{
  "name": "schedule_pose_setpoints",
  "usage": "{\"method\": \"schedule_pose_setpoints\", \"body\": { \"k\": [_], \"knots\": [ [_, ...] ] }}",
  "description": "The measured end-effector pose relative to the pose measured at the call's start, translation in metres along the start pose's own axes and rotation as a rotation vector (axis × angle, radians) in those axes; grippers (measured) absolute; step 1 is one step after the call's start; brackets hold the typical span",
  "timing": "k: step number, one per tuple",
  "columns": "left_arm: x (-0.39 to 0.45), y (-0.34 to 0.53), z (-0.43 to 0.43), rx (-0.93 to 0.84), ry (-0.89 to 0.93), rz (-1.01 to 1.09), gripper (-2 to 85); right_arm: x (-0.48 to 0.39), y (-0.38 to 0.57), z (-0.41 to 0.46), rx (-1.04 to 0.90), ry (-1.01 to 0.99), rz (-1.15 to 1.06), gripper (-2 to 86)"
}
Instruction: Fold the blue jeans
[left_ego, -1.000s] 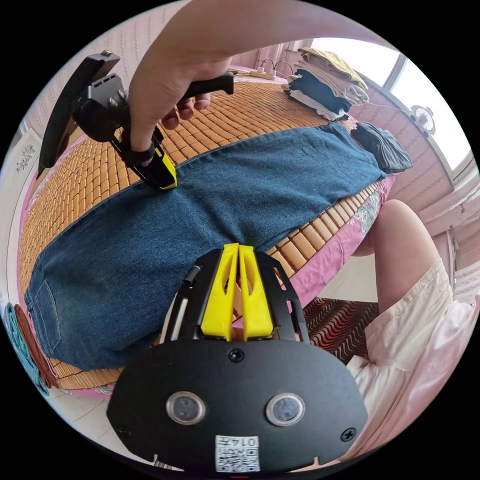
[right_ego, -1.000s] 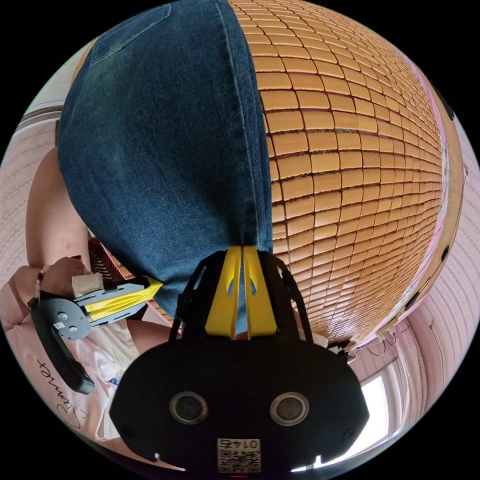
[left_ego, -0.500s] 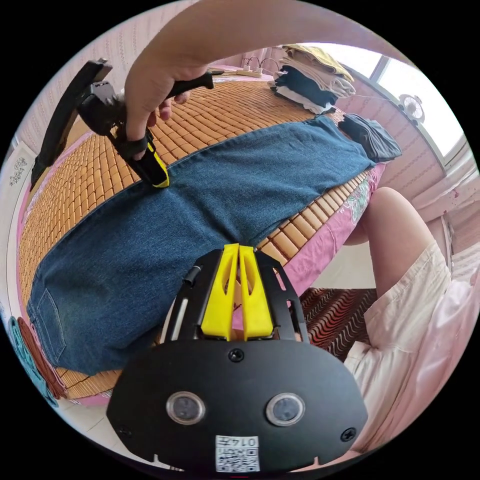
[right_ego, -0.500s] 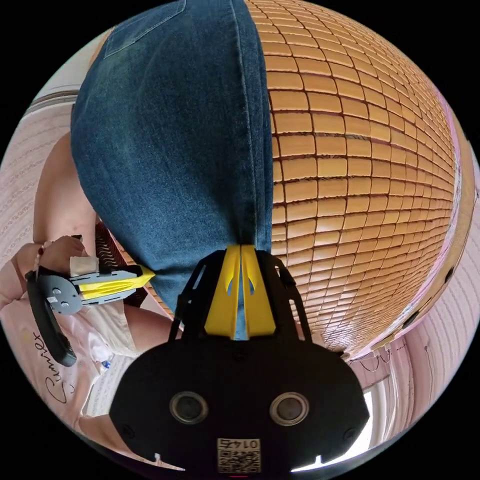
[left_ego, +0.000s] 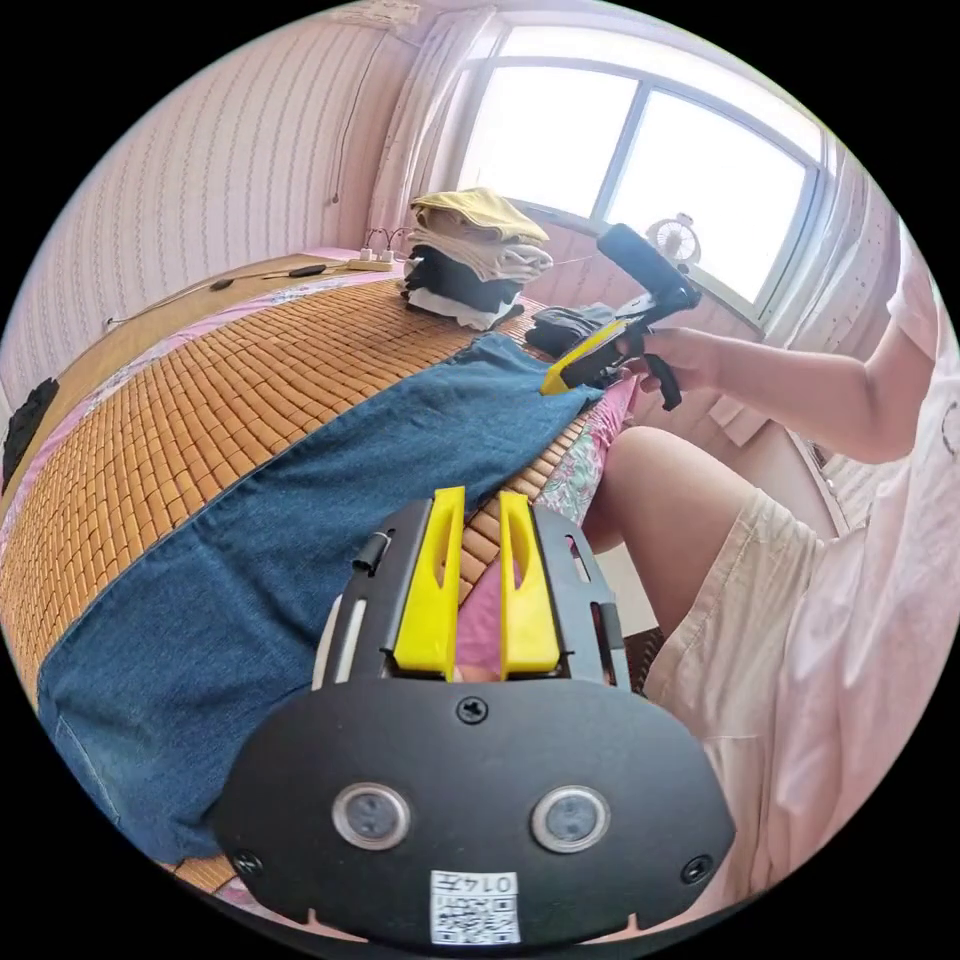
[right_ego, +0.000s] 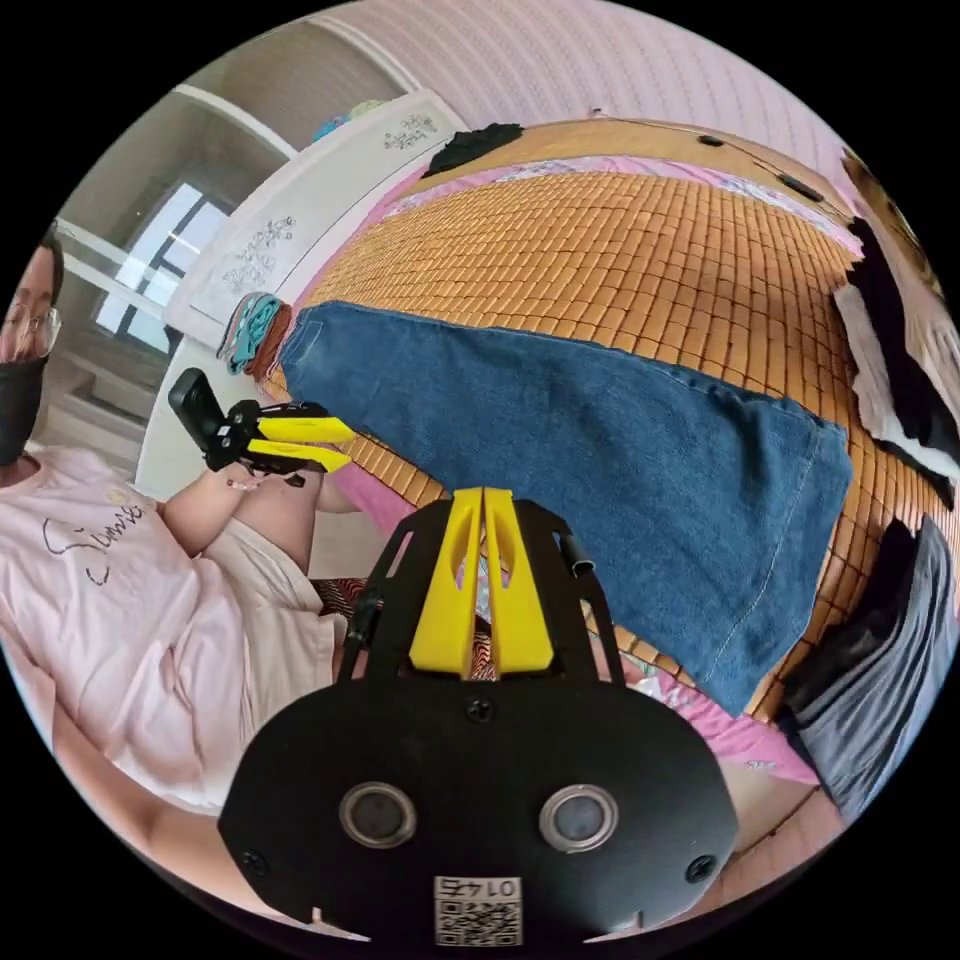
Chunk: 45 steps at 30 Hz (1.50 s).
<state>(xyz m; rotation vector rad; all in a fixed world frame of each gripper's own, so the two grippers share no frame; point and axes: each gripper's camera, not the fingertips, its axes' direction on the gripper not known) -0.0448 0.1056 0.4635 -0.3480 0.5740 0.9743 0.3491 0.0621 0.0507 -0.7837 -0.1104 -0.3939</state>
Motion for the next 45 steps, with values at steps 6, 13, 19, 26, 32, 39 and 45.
{"method": "schedule_pose_setpoints", "body": {
  "k": [6,13,19,26,32,39,45],
  "knots": [
    [0.042,-0.051,0.052,-0.079,0.03,0.105,11.6,0.095,0.14,-0.056,0.186,0.203,0.301,7.0],
    [0.041,-0.138,0.1,-0.113,0.038,0.081,12.0,0.166,0.218,-0.063,0.212,0.31,0.419,10.5],
    [0.037,-0.241,0.166,-0.179,0.005,0.252,9.9,0.199,0.264,-0.061,0.202,0.322,0.401,12.7],
    [0.048,-0.312,0.255,-0.447,-0.066,0.258,13.8,0.231,0.314,-0.072,0.199,0.297,0.408,11.4],
    [0.048,-0.322,0.282,-0.625,-0.037,0.184,9.9,0.258,0.352,-0.084,0.201,0.286,0.36,8.2],
    [0.049,-0.321,0.268,-0.6,-0.017,0.203,3.2,0.297,0.403,-0.1,0.284,0.09,0.4,4.5],
    [0.062,-0.323,0.201,-0.466,-0.045,0.26,0.6,0.306,0.445,-0.126,0.491,-0.117,0.384,3.3]
  ]
}}
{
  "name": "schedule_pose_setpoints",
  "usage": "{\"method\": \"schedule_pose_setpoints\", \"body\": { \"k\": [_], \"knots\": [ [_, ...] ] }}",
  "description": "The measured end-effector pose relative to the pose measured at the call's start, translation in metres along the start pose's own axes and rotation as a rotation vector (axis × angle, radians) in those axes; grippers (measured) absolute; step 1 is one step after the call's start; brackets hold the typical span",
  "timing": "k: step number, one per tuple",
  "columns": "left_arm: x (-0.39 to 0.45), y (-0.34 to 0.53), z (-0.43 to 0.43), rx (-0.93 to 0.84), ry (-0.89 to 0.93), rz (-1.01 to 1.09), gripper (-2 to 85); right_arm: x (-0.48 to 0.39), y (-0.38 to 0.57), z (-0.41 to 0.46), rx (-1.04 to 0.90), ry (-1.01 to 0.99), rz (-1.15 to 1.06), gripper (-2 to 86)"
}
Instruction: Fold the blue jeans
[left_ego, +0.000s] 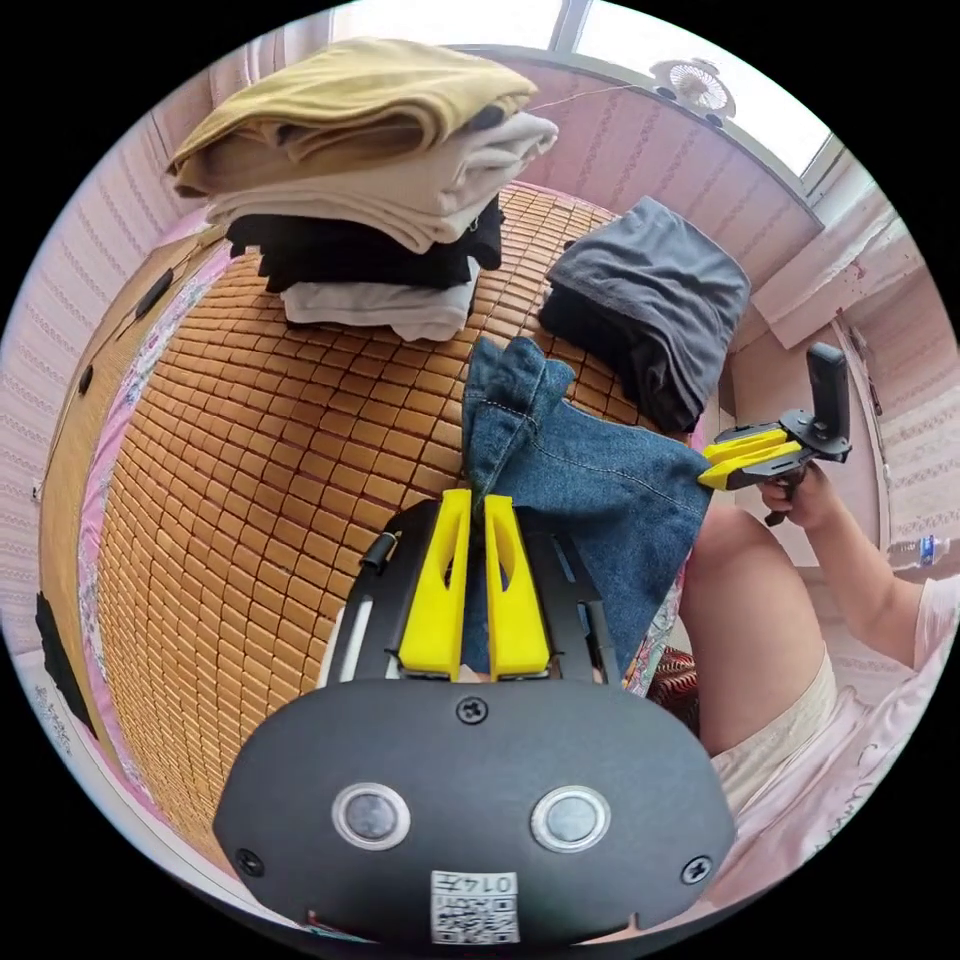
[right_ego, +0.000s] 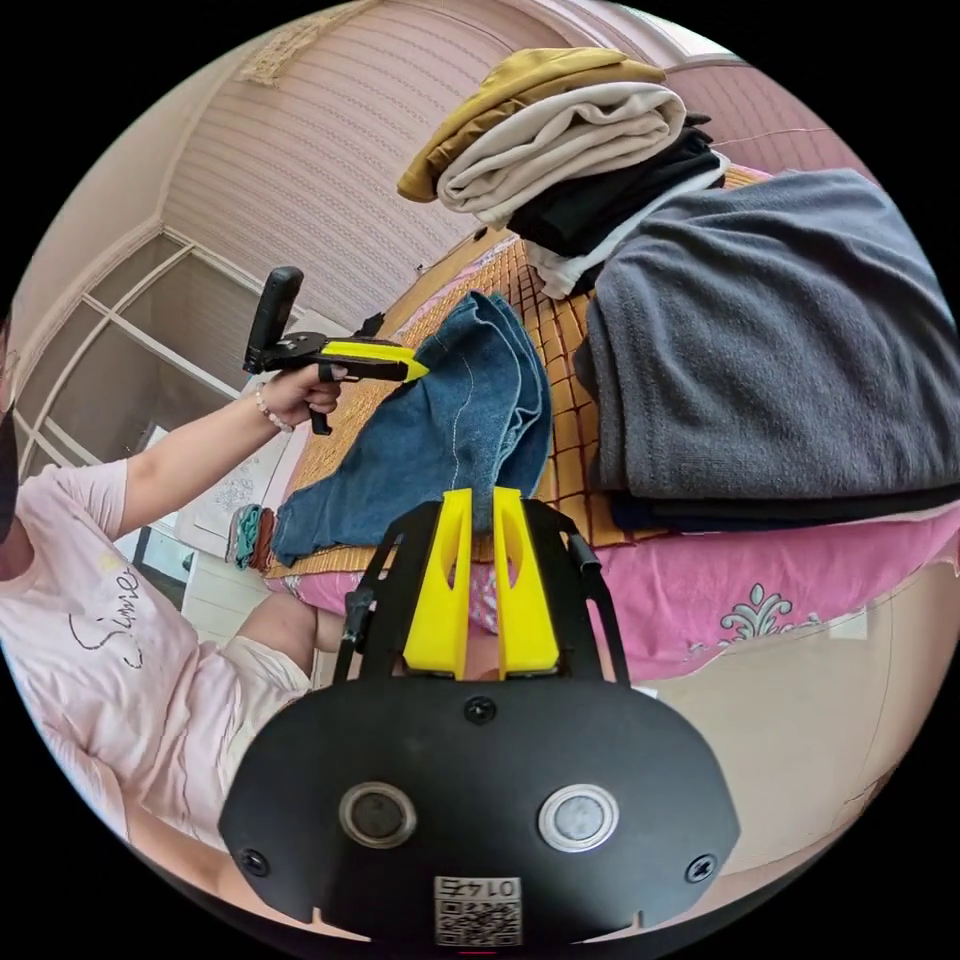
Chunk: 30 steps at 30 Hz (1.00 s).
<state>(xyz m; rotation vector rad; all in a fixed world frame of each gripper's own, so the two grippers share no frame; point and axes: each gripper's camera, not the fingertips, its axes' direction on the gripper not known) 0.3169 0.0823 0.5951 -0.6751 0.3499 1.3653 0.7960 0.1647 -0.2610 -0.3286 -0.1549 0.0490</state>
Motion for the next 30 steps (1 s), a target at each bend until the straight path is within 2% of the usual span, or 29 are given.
{"method": "schedule_pose_setpoints", "body": {
  "k": [5,10,15,19,23,26,28,30],
  "knots": [
    [0.004,0.024,-0.061,0.152,0.005,-0.008,-0.1,-0.008,0.021,-0.04,0.198,-0.199,-0.025,2.8],
    [0.023,0.04,-0.114,0.385,0.106,0.015,-0.3,-0.041,0.04,-0.11,0.385,-0.219,-0.112,2.6],
    [0.039,0.057,-0.174,0.58,0.255,0.058,0.0,-0.143,0.045,-0.203,0.534,-0.156,-0.353,2.6],
    [0.009,0.136,-0.231,0.752,0.344,-0.016,0.4,-0.236,0.019,-0.21,0.507,-0.279,-0.585,2.6],
    [-0.033,0.249,-0.273,0.811,0.231,-0.158,1.0,-0.352,-0.037,-0.124,0.311,-0.509,-0.794,2.3],
    [-0.061,0.363,-0.298,0.782,-0.071,-0.367,2.5,-0.448,-0.063,-0.007,0.071,-0.627,-0.86,1.8],
    [-0.086,0.469,-0.301,0.686,-0.307,-0.656,4.9,-0.495,-0.066,0.075,-0.056,-0.635,-0.813,1.3],
    [-0.1,0.555,-0.295,0.639,-0.318,-0.902,5.3,-0.534,-0.051,0.18,-0.211,-0.566,-0.776,0.7]
  ]
}}
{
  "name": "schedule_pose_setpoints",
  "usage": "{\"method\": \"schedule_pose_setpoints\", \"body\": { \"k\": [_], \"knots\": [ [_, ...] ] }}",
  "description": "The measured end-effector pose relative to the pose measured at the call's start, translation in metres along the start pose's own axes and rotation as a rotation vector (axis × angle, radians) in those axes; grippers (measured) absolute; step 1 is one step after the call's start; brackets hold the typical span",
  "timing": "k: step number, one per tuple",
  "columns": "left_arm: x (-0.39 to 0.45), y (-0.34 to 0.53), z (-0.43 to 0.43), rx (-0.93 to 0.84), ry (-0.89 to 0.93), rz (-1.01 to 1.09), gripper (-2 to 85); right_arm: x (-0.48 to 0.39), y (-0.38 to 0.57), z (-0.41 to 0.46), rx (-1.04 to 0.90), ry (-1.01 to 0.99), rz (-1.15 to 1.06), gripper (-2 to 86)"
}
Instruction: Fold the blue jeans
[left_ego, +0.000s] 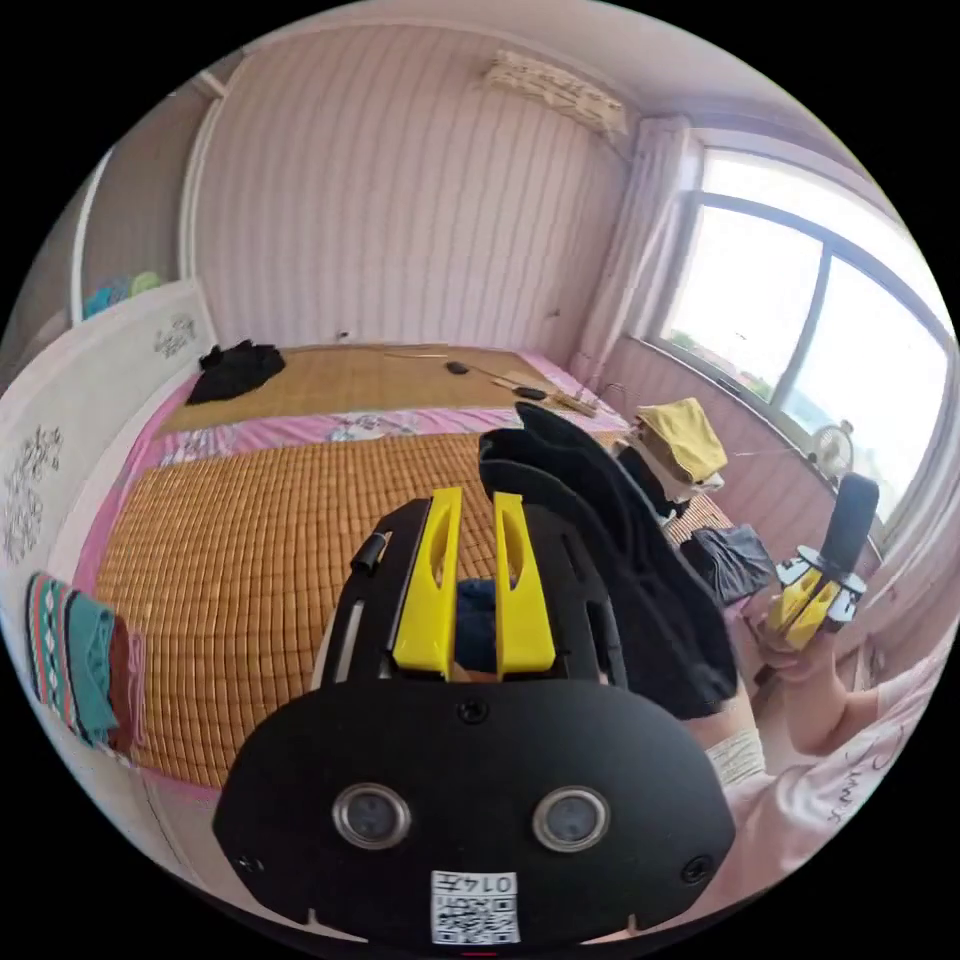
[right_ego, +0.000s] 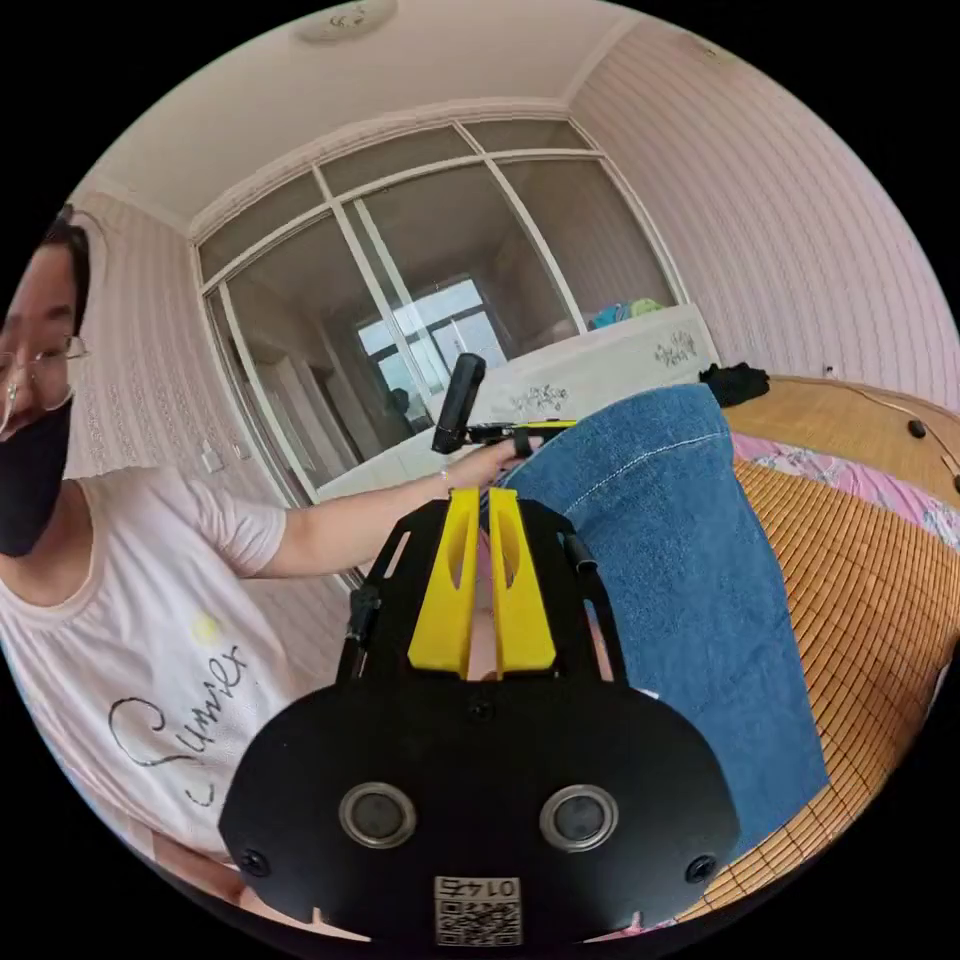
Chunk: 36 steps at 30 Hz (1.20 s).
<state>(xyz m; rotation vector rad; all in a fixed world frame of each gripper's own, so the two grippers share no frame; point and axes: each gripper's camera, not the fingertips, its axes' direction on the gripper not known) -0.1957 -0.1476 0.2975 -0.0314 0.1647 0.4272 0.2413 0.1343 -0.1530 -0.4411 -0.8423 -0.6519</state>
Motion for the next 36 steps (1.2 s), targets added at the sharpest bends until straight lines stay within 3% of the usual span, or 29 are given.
{"method": "schedule_pose_setpoints", "body": {
  "k": [5,11,17,22,27,31,36],
  "knots": [
    [-0.116,0.11,-0.036,-0.073,-0.069,-0.281,5.1,0.055,0.031,0.131,-0.283,0.132,0.262,0.3],
    [-0.16,0.179,0.0,-0.173,0.093,-0.479,6.4,0.069,0.03,0.154,-0.381,0.251,0.373,0.5],
    [-0.105,0.172,0.056,-0.314,0.171,-0.207,5.5,0.081,0.019,0.158,-0.581,0.682,0.414,-0.2],
    [-0.02,0.17,0.098,-0.343,0.178,0.059,4.7,0.097,-0.002,0.19,-0.694,0.918,0.425,-0.8],
    [0.013,0.177,0.131,-0.351,0.209,0.051,1.5,0.122,-0.028,0.237,-0.812,0.872,0.436,-0.5],
    [0.011,0.206,0.164,-0.464,0.162,0.058,-0.7,0.136,-0.052,0.255,-0.853,0.798,0.386,-0.5],
    [0.02,0.221,0.161,-0.409,0.148,0.131,-1.0,0.168,-0.091,0.265,-0.861,0.647,0.49,-0.6]
  ]
}}
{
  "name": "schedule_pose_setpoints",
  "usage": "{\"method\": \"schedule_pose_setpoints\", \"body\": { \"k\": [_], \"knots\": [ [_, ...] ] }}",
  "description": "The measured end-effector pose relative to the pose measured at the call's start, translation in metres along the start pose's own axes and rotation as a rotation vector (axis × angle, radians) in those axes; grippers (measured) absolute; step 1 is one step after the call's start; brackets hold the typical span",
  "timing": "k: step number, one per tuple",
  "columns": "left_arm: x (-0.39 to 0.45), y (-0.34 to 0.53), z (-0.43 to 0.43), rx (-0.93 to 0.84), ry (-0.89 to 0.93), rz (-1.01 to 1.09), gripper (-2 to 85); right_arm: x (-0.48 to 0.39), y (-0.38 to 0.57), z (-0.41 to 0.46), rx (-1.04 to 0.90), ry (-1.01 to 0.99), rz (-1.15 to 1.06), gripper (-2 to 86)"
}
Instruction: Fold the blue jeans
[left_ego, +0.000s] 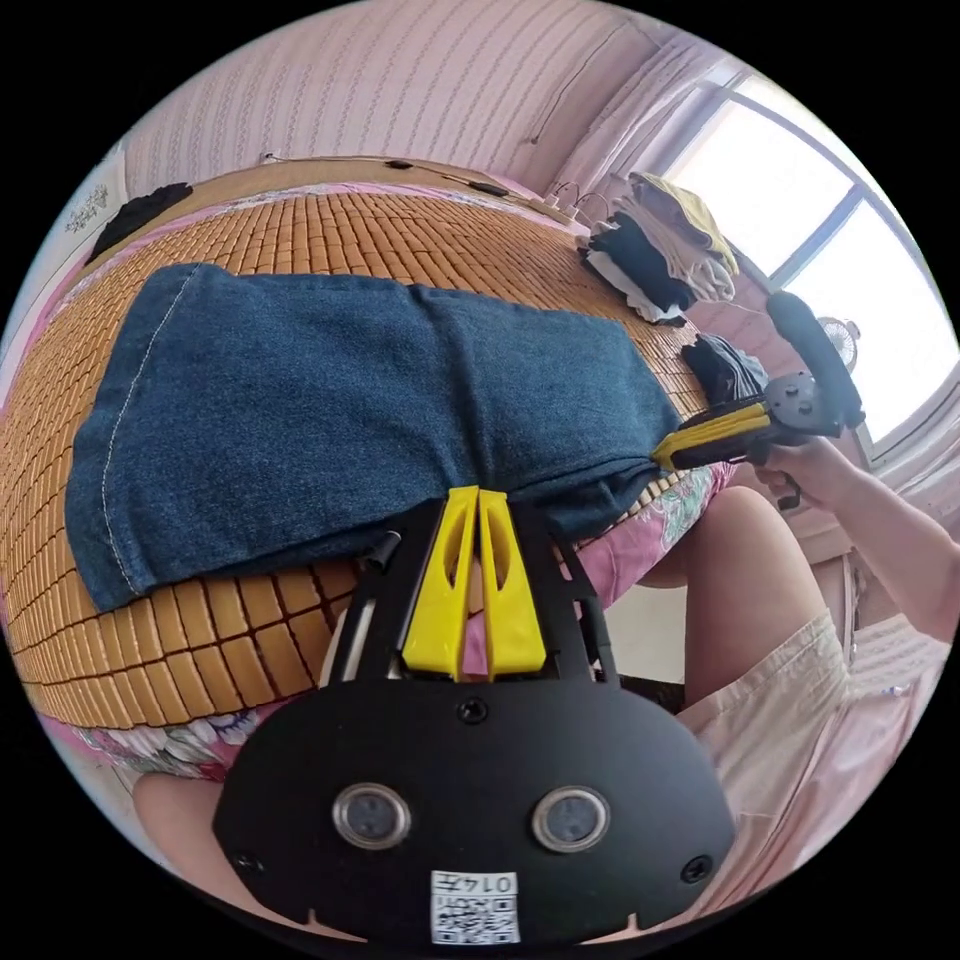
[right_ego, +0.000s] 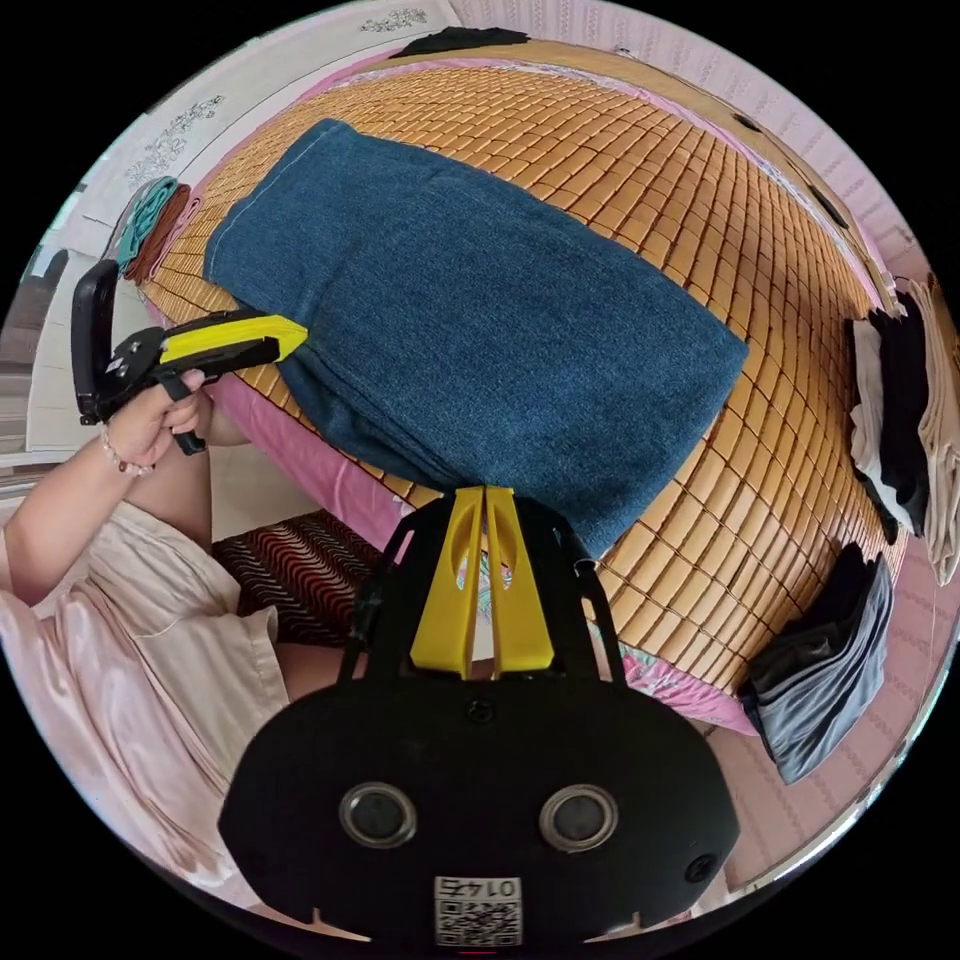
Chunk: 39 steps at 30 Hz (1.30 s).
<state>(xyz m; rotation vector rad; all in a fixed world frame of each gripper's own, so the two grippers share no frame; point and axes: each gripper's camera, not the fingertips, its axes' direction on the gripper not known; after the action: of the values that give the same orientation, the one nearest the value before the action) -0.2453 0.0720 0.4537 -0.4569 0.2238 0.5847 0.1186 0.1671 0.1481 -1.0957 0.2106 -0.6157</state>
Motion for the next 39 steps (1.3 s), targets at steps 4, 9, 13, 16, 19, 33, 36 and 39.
{"method": "schedule_pose_setpoints", "body": {
  "k": [4,9,13,16,19,33,36,39],
  "knots": [
    [0.014,0.007,0.005,0.021,-0.053,0.089,-1.0,-0.005,-0.036,-0.013,-0.154,0.006,-0.063,-0.9],
    [0.029,0.014,0.007,0.061,-0.087,0.105,-1.0,-0.044,-0.117,-0.07,0.011,0.011,-0.244,-1.0],
    [0.054,-0.001,0.006,0.076,-0.197,0.213,-1.0,-0.077,-0.193,-0.073,-0.024,0.116,-0.368,-0.9],
    [0.057,-0.015,0.016,0.064,-0.241,0.204,-1.0,-0.096,-0.248,-0.062,-0.067,0.192,-0.42,-0.7],
    [0.049,-0.019,0.039,0.001,-0.198,0.166,-1.0,-0.098,-0.285,-0.033,-0.201,0.195,-0.411,-0.6],
    [0.074,0.003,0.044,0.01,-0.078,0.245,-1.0,-0.06,-0.337,-0.046,-0.272,0.219,-0.433,-0.5],
    [0.087,0.003,0.04,-0.039,-0.087,0.296,-1.0,-0.056,-0.331,-0.051,-0.292,0.286,-0.464,-0.5],
    [0.1,0.016,0.052,-0.01,-0.149,0.302,-1.0,-0.041,-0.315,-0.035,-0.235,0.296,-0.415,-0.5]
  ]
}}
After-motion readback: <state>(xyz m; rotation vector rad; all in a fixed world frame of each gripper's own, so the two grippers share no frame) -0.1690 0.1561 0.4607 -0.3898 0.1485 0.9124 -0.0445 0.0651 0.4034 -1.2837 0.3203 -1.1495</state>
